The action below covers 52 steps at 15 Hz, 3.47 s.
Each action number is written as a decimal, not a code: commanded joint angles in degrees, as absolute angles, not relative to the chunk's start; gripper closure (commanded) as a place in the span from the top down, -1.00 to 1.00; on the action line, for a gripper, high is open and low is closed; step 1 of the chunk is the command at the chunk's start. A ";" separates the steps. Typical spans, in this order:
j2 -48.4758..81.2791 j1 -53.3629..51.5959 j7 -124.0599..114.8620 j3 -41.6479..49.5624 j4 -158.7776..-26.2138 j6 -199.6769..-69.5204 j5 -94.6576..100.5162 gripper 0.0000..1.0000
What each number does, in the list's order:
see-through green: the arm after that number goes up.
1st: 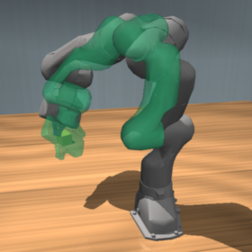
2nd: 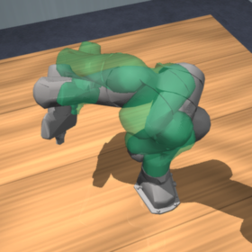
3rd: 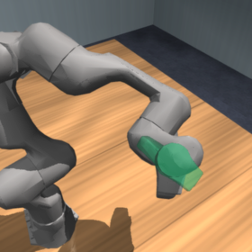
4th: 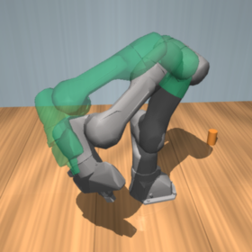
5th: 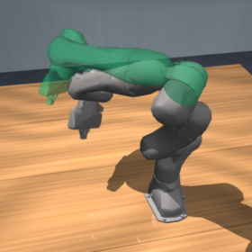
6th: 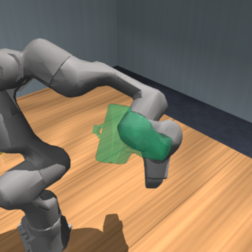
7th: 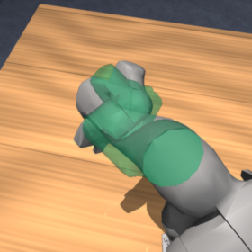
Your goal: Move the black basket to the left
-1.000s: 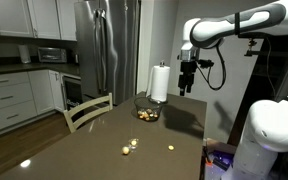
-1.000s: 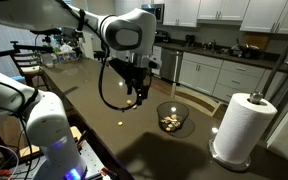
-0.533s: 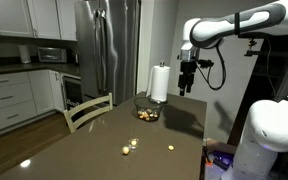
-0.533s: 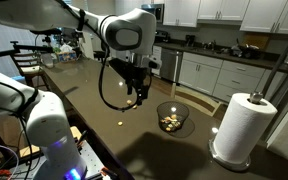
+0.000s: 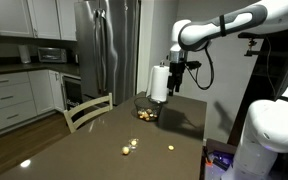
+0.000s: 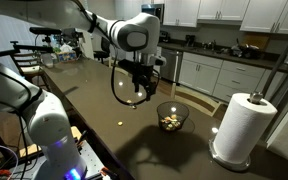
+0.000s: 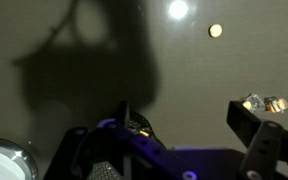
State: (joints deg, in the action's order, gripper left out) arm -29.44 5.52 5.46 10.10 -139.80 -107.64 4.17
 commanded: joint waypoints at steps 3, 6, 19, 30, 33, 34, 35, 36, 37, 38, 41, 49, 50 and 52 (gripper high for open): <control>-18.26 2.38 12.64 8.93 -133.21 -110.93 3.11 1.00; -13.65 1.39 16.74 8.80 -131.04 -113.41 2.97 1.00; 5.56 5.28 39.78 9.38 -121.80 -121.97 -10.09 1.00; 15.96 7.01 34.19 5.87 -120.84 -132.49 -6.42 0.20; 15.18 6.93 32.27 5.65 -121.40 -134.05 -5.24 -0.18; 15.02 6.94 31.65 5.62 -121.49 -134.41 -4.76 -0.33; 14.73 6.89 30.82 5.67 -121.67 -134.75 -4.07 -0.44; 14.61 6.88 30.07 5.70 -121.72 -135.04 -3.34 -0.58; 14.32 6.78 29.16 5.76 -121.89 -135.41 -2.45 -0.70; 14.13 6.73 28.26 5.78 -121.97 -135.62 -1.59 -0.80; 13.02 6.22 25.20 5.85 -122.47 -135.68 1.71 -0.96; 7.73 3.17 18.12 4.50 -124.82 -134.54 12.35 -0.93; 7.05 2.53 17.28 4.07 -125.26 -134.50 13.65 -0.93; 5.90 1.29 15.73 3.17 -126.04 -134.39 16.05 -0.93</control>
State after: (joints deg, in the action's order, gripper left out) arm 9.53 2.70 19.06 4.25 -123.24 -134.44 11.97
